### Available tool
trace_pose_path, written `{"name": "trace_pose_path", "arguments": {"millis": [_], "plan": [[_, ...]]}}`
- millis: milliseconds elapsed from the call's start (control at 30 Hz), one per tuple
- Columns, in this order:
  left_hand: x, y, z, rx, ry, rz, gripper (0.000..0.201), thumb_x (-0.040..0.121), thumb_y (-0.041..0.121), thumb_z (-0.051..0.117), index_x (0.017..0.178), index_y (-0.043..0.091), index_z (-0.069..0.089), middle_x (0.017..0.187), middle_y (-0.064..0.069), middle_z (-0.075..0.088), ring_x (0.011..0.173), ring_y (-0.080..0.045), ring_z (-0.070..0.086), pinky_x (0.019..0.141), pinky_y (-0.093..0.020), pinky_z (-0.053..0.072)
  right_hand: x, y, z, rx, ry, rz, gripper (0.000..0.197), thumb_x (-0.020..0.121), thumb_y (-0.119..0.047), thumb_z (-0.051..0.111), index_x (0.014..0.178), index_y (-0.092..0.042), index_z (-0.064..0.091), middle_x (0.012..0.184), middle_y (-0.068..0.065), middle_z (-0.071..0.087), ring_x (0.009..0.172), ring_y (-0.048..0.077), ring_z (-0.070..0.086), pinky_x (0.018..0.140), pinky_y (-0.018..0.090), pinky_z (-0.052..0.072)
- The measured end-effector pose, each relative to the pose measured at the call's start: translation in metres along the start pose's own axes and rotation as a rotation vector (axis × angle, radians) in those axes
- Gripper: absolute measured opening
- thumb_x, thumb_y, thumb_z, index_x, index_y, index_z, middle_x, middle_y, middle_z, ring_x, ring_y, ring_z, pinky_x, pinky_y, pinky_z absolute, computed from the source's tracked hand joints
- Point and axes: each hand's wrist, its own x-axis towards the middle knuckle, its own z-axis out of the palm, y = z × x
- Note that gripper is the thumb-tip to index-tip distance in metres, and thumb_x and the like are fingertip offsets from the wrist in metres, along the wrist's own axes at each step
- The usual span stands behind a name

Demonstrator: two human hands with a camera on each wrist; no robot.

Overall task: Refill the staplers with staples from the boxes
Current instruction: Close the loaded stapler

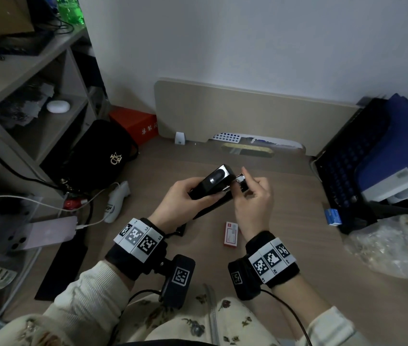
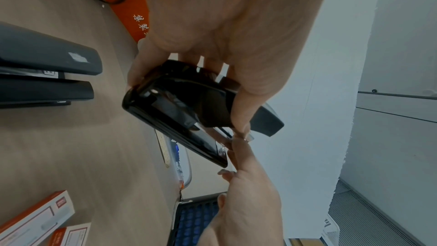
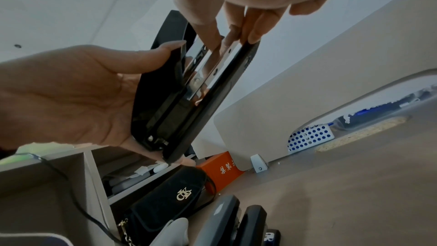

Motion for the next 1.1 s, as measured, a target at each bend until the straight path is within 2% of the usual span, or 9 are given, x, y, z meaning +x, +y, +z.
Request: {"name": "trace_pose_path", "arguments": {"millis": [167,267,400,533,633,700,800,900,1100], "plan": [[0.0,-0.002,0.001,-0.004,0.0,-0.017,0.023,0.08,0.044,0.073,0.102,0.034,0.072,0.092,0.007,0.074,0.089,-0.012,0.069,0.088,-0.047,0.054,-0.001,0.0,0.0,-0.037,-0.001,-0.038,0.036,0.08,-0.035,0.063,0.109,-0.015,0.07,0.073,-0.001,0.053,0.065,0.011,0.046,0.062,0.043,0.05],[-0.001,-0.002,0.001,-0.017,0.003,-0.02,0.024,0.081,0.042,0.074,0.103,0.033,0.072,0.092,0.008,0.074,0.088,-0.009,0.069,0.087,-0.043,0.056,-0.003,-0.002,-0.001,-0.126,0.007,-0.076,0.035,0.081,-0.041,0.058,0.105,-0.02,0.073,0.077,-0.003,0.059,0.074,0.014,0.046,0.073,0.036,0.045],[0.0,-0.002,0.002,-0.016,0.003,-0.011,0.025,0.081,0.04,0.074,0.105,0.032,0.072,0.091,0.012,0.074,0.087,-0.003,0.068,0.083,-0.031,0.056,-0.005,-0.005,-0.001,-0.207,0.006,-0.006,0.023,0.081,-0.028,0.071,0.104,-0.026,0.073,0.081,-0.009,0.052,0.085,0.015,0.042,0.084,0.035,0.028],[-0.001,-0.003,0.003,-0.014,-0.006,-0.003,0.024,0.082,0.039,0.074,0.104,0.031,0.072,0.09,0.013,0.073,0.085,-0.001,0.068,0.08,-0.026,0.054,-0.006,-0.004,0.0,-0.2,-0.005,0.046,0.024,0.08,-0.024,0.072,0.103,-0.024,0.073,0.073,-0.008,0.046,0.082,0.013,0.043,0.09,0.04,0.028],[-0.001,-0.005,0.002,-0.005,-0.006,-0.011,0.024,0.082,0.04,0.073,0.104,0.031,0.072,0.091,0.012,0.074,0.086,-0.003,0.068,0.08,-0.027,0.054,-0.006,-0.006,-0.002,-0.199,0.002,0.045,0.021,0.078,-0.024,0.074,0.099,-0.025,0.075,0.07,-0.008,0.053,0.082,0.018,0.054,0.087,0.03,0.021],[0.0,-0.006,0.002,-0.005,0.002,-0.013,0.025,0.081,0.042,0.074,0.103,0.032,0.072,0.09,0.011,0.074,0.086,-0.003,0.068,0.079,-0.028,0.054,-0.004,-0.008,-0.003,-0.186,0.015,0.068,0.018,0.076,-0.027,0.074,0.095,-0.026,0.075,0.071,-0.007,0.061,0.08,0.018,0.058,0.084,0.029,0.023],[0.0,-0.006,0.002,-0.003,0.007,-0.013,0.023,0.08,0.043,0.074,0.101,0.033,0.072,0.089,0.011,0.074,0.086,-0.006,0.069,0.081,-0.033,0.055,-0.002,-0.012,-0.003,-0.148,0.023,0.106,0.011,0.075,-0.029,0.075,0.086,-0.026,0.074,0.073,-0.007,0.067,0.075,0.015,0.062,0.089,0.04,0.034],[0.0,-0.006,0.001,-0.001,0.006,-0.021,0.022,0.08,0.043,0.074,0.099,0.034,0.073,0.089,0.01,0.074,0.086,-0.007,0.069,0.081,-0.035,0.056,-0.003,-0.014,-0.004,-0.16,0.011,0.098,0.008,0.076,-0.03,0.075,0.082,-0.025,0.074,0.073,-0.008,0.069,0.072,0.012,0.062,0.087,0.038,0.031],[-0.004,0.0,0.004,-0.079,-0.005,-0.019,0.02,0.078,0.036,0.078,0.098,0.032,0.075,0.085,0.008,0.074,0.076,-0.002,0.066,0.069,-0.021,0.049,-0.001,-0.014,-0.008,-0.175,0.0,0.037,0.013,0.076,-0.035,0.068,0.083,-0.027,0.075,0.071,-0.009,0.067,0.07,0.012,0.059,0.086,0.036,0.026]]}}
